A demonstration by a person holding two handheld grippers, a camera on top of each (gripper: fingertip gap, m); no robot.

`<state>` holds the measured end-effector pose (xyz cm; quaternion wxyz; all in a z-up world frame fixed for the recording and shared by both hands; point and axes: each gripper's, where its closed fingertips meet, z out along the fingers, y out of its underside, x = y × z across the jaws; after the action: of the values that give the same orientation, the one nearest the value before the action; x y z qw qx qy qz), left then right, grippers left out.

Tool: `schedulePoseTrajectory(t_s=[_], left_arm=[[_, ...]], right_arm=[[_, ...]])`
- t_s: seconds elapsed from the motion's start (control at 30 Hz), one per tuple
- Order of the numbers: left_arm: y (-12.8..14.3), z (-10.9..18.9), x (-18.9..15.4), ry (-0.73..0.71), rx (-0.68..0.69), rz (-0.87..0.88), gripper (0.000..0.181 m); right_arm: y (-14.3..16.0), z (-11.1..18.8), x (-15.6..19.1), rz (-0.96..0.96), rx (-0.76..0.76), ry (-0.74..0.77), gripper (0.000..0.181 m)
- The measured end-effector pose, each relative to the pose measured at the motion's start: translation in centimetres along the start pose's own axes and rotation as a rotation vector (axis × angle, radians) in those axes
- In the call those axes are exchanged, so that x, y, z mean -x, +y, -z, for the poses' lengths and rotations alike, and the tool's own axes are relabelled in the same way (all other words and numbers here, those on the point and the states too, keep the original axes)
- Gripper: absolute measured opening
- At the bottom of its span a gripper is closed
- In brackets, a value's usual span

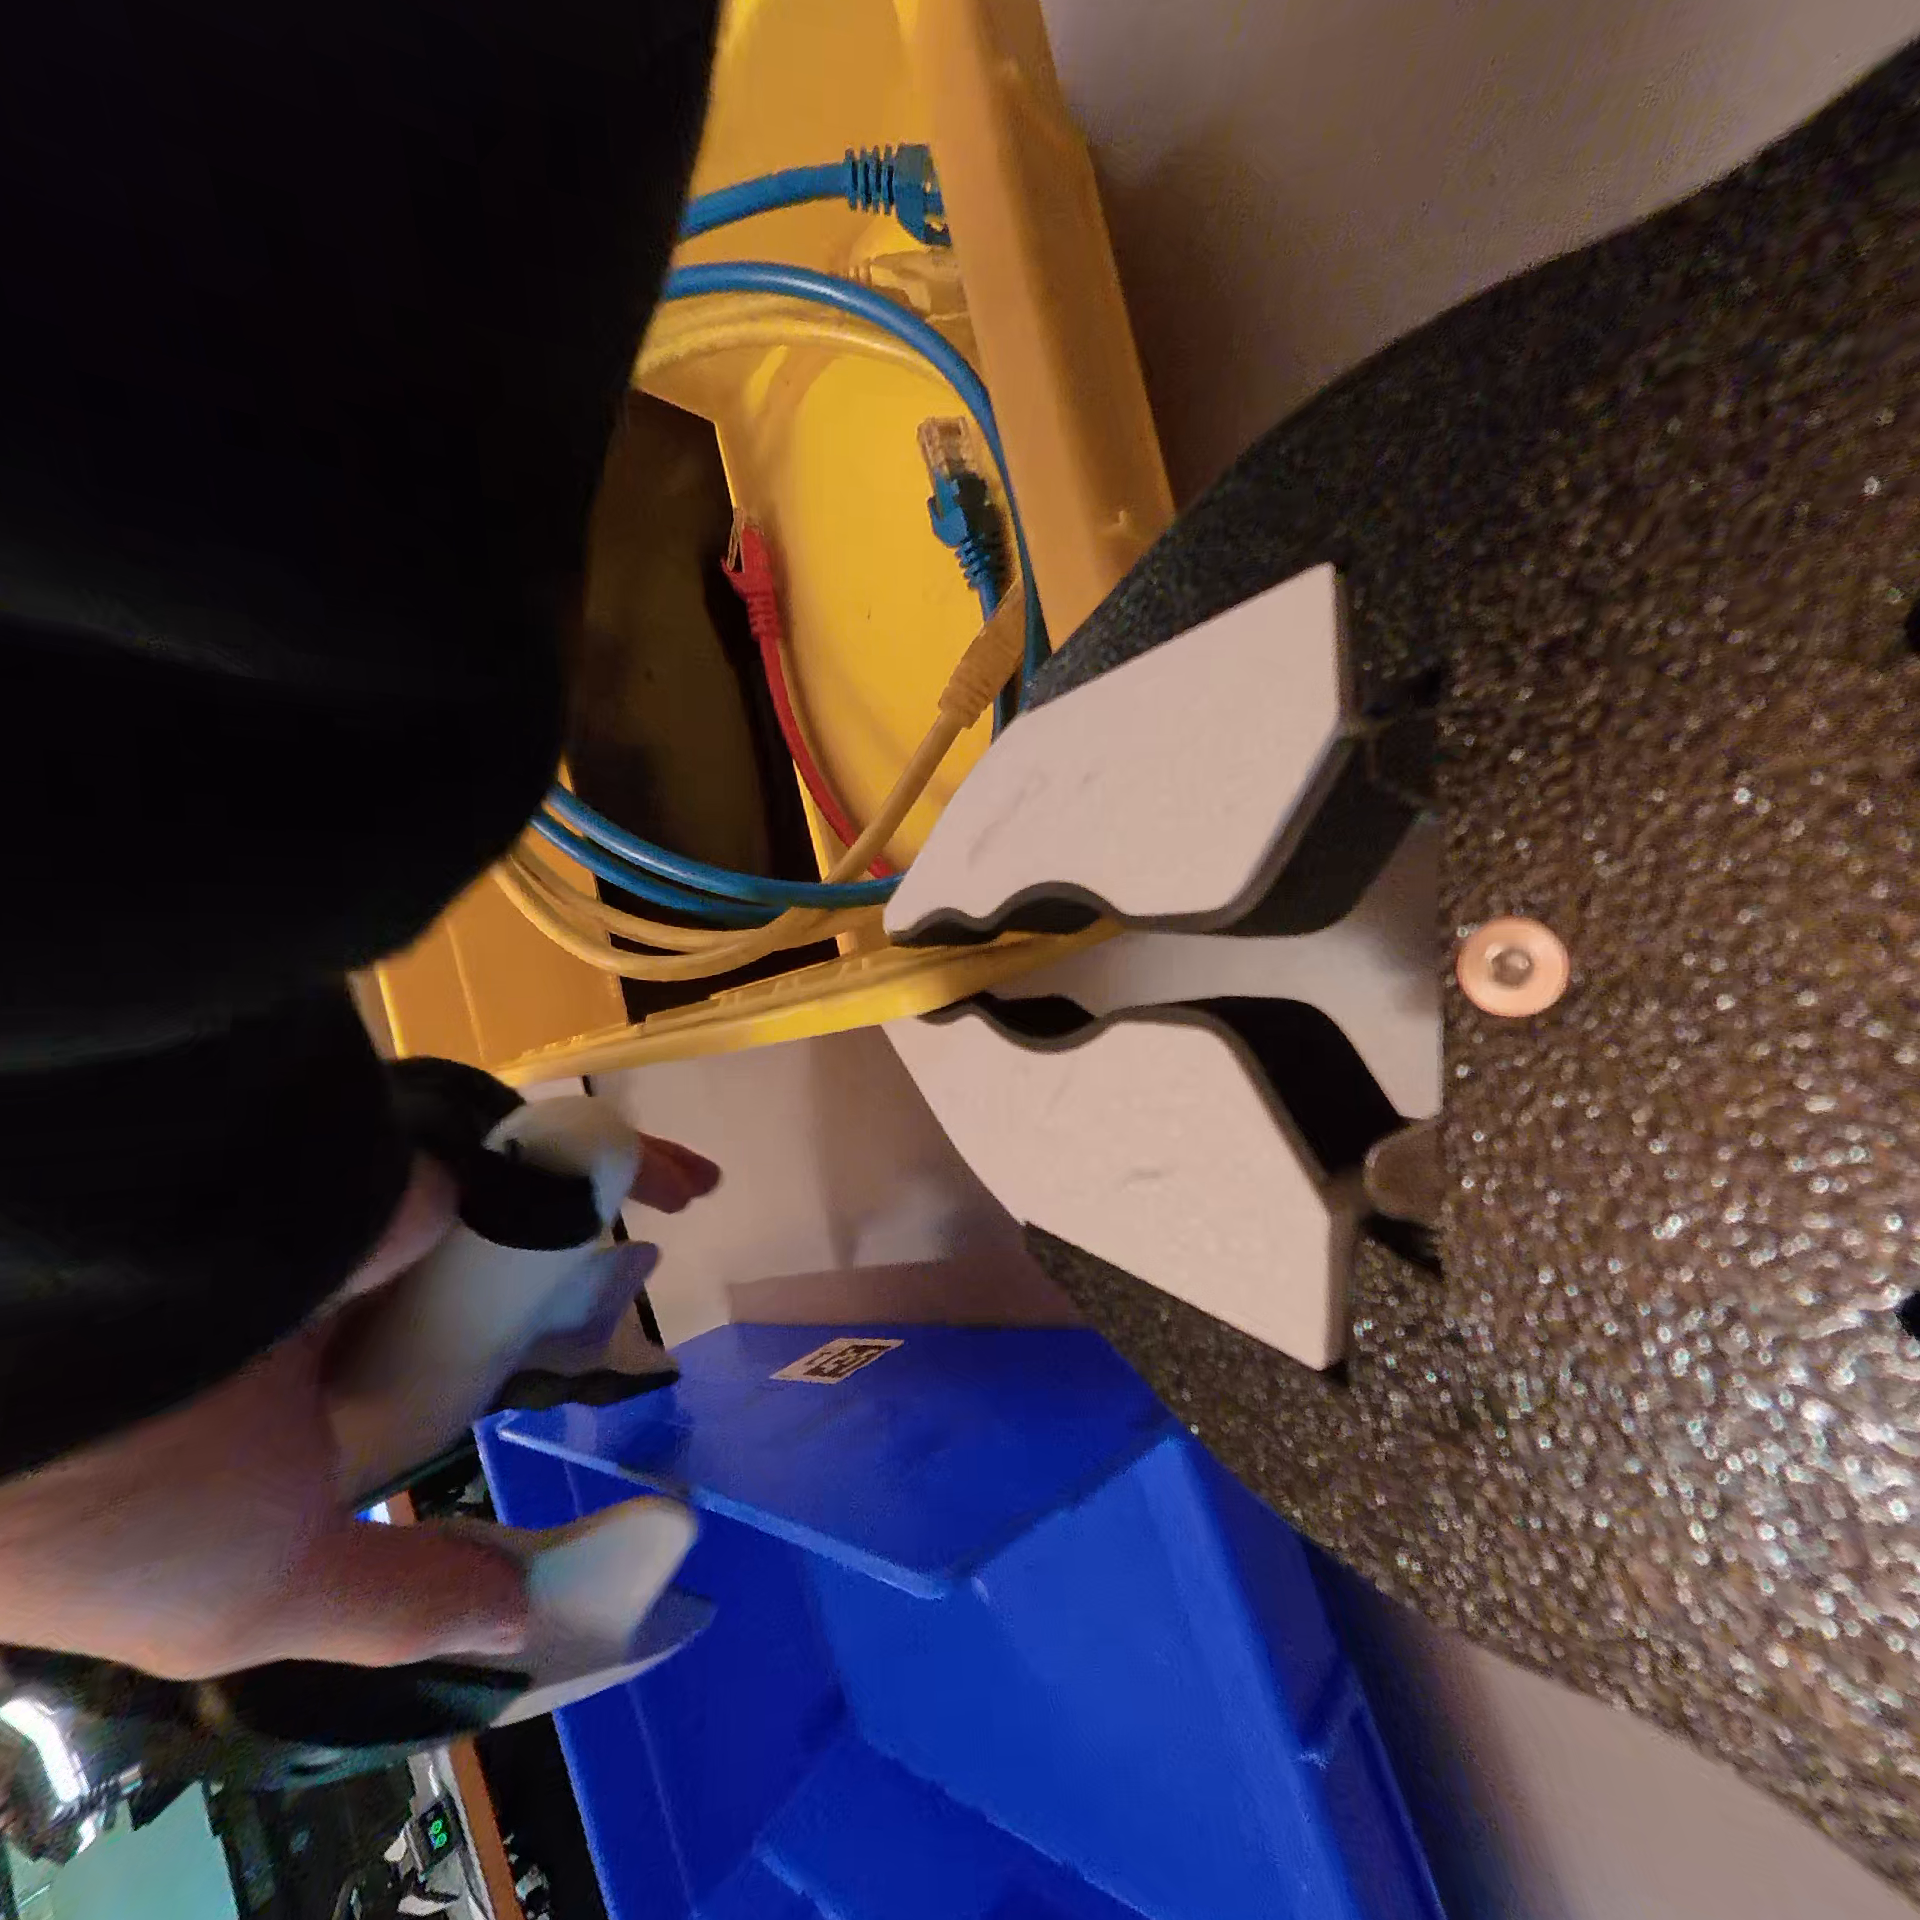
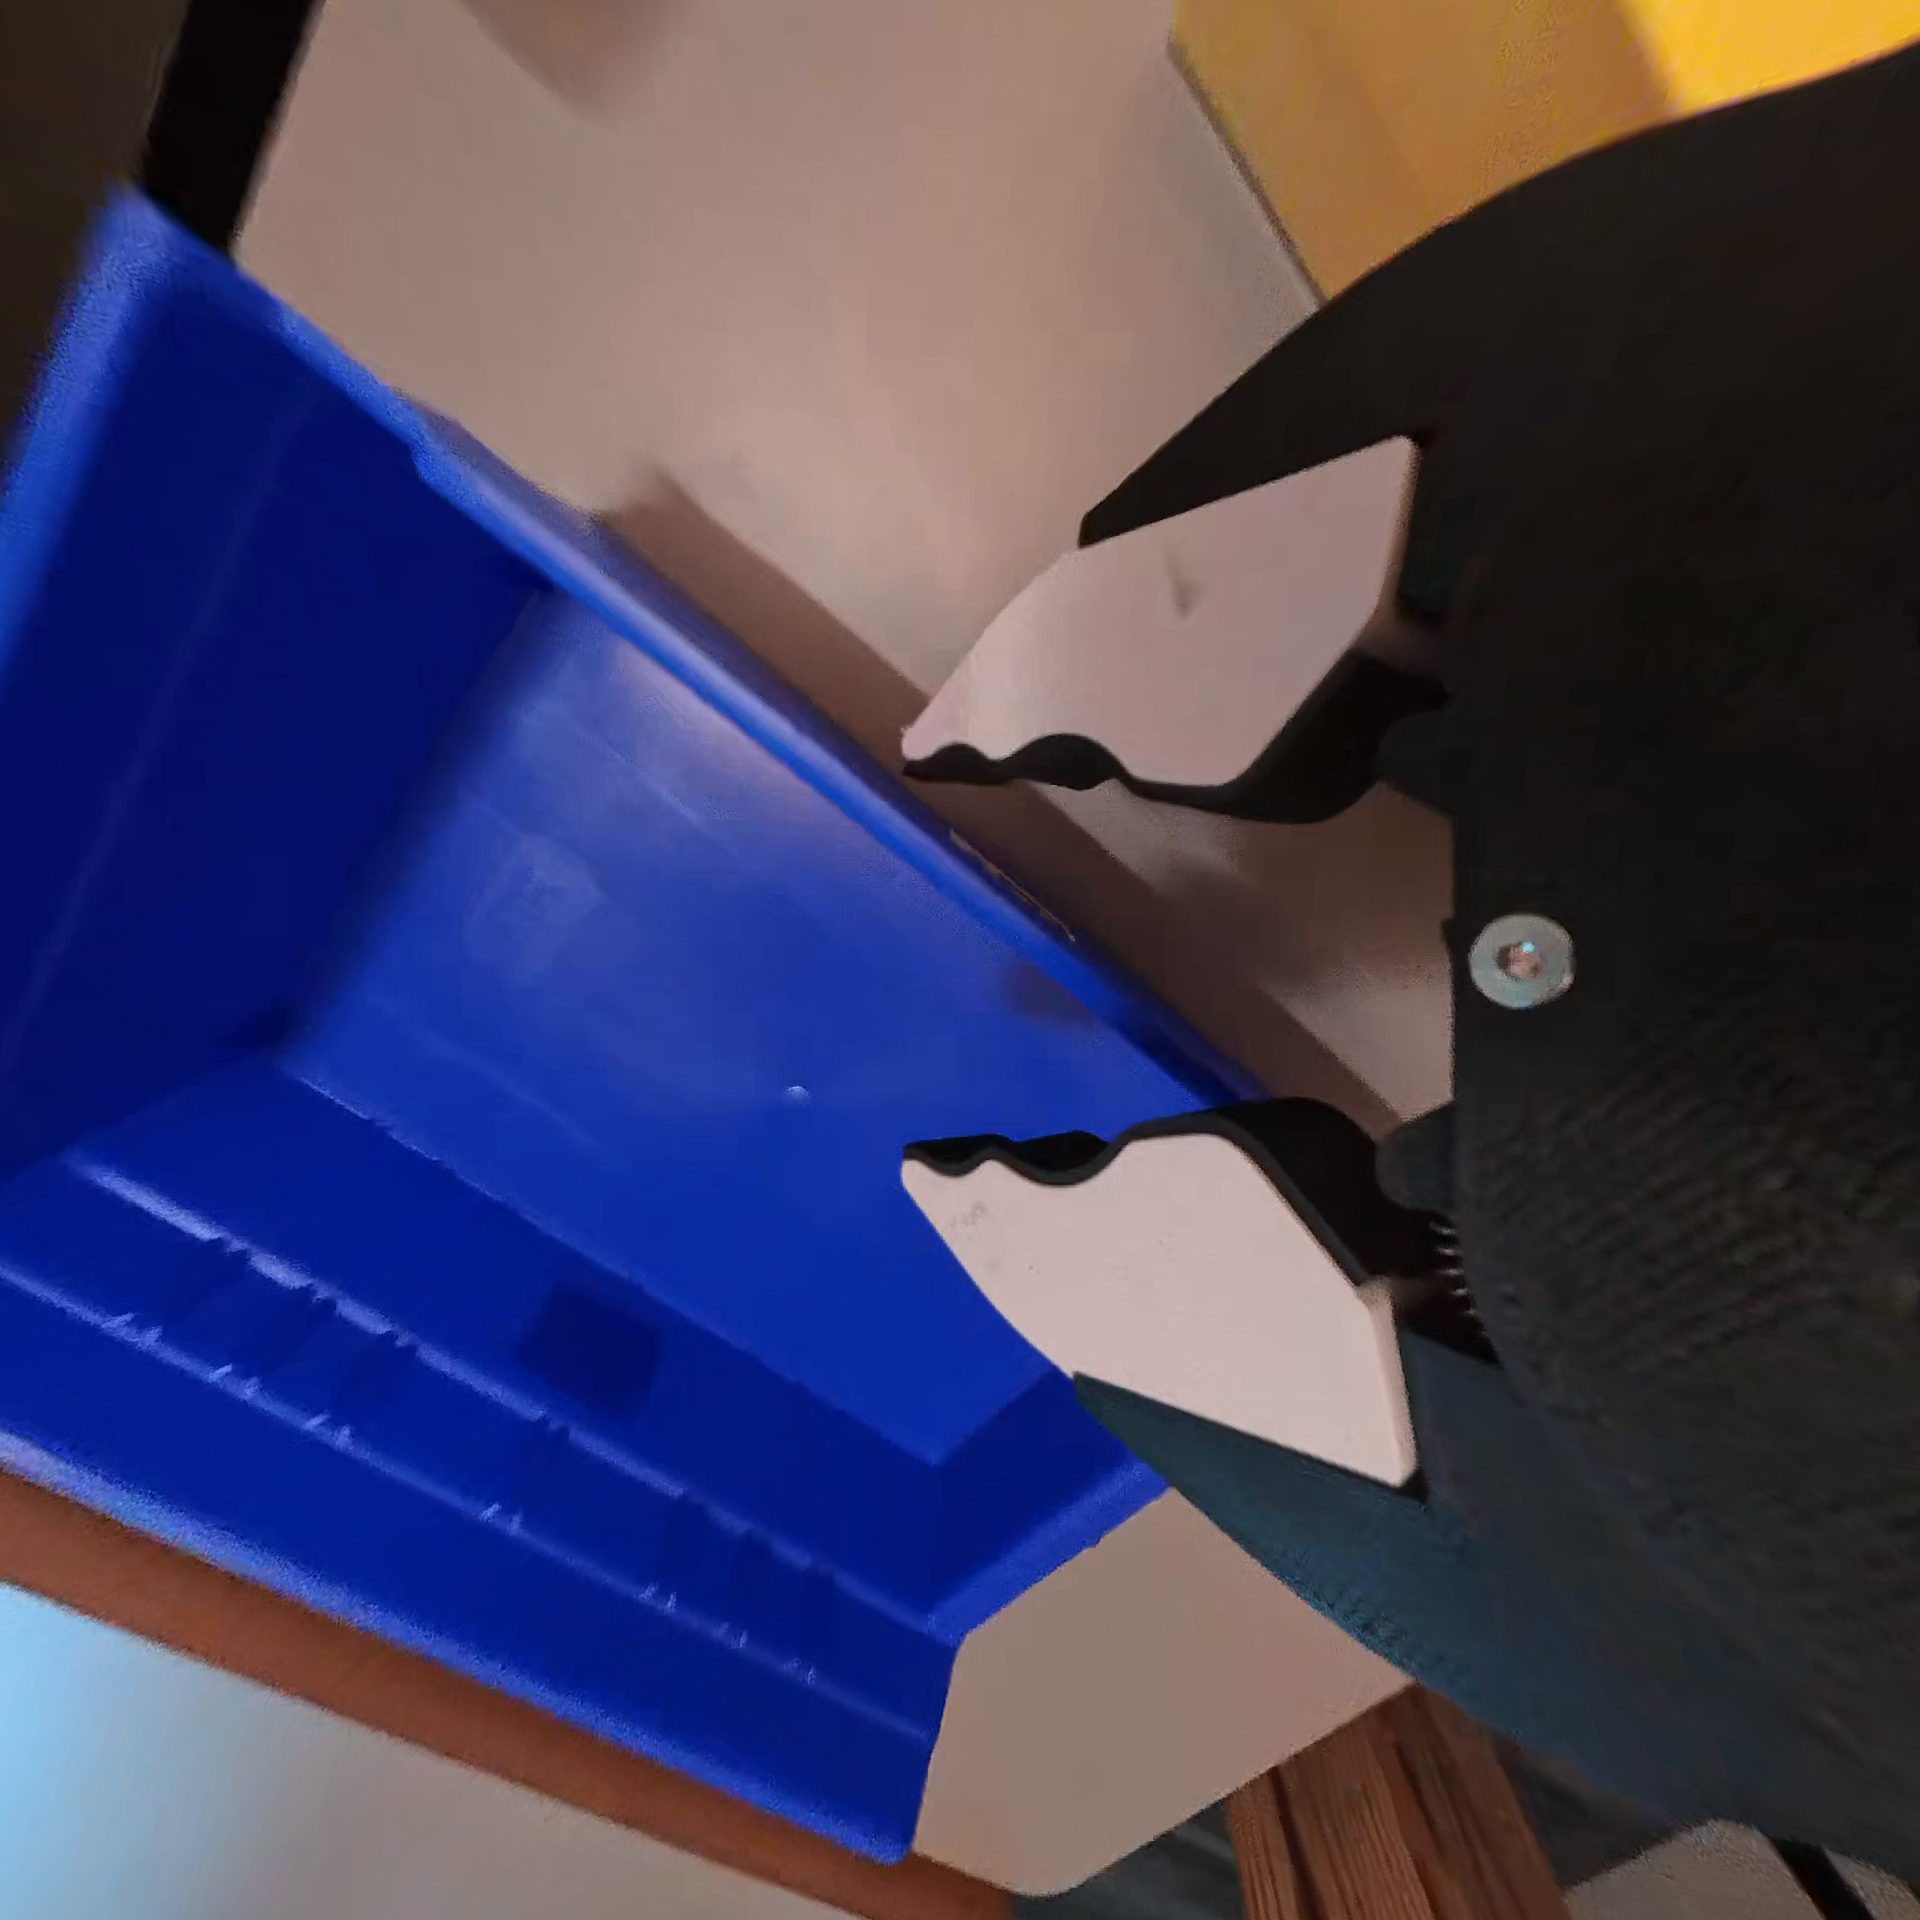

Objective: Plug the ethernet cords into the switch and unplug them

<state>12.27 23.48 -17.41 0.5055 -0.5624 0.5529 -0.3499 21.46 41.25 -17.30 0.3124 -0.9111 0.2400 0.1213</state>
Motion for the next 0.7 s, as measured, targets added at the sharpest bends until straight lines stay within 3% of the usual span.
schedulePoseTrajectory(t_s=[0.07, 0.17, 0.2, 0.27, 0.4, 0.53, 0.7], left_arm=[[0.0, 0.0, 0.1, 0.002, -0.001, -0.005, 0.006], [0.1, 0.0, 0.4, -0.004, -0.003, -0.015, 0.006], [0.1, 0.0, 0.6, -0.009, -0.004, -0.018, 0.006], [0.1, 0.1, 0.8, -0.009, -0.004, -0.020, 0.006], [0.3, 0.2, 1.4, -0.013, -0.003, -0.017, 0.006], [0.4, 0.3, 1.6, -0.018, -0.003, -0.019, 0.006], [0.5, 0.4, 2.1, -0.019, -0.002, -0.018, 0.006]], right_arm=[[1.5, -1.9, 0.6, -0.010, 0.083, -0.021, 0.074], [3.4, -4.3, 0.1, 0.006, 0.168, 0.022, 0.071], [3.5, -4.8, -0.2, 0.012, 0.165, 0.047, 0.068], [3.1, -5.0, -1.1, -0.024, 0.153, 0.106, 0.040], [1.7, -3.8, -0.4, 0.019, 0.127, 0.031, 0.036], [-2.2, 1.7, -0.5, 0.142, 0.024, 0.041, 0.037], [-7.7, 14.4, -4.1, 0.148, -0.252, 0.053, 0.035]])
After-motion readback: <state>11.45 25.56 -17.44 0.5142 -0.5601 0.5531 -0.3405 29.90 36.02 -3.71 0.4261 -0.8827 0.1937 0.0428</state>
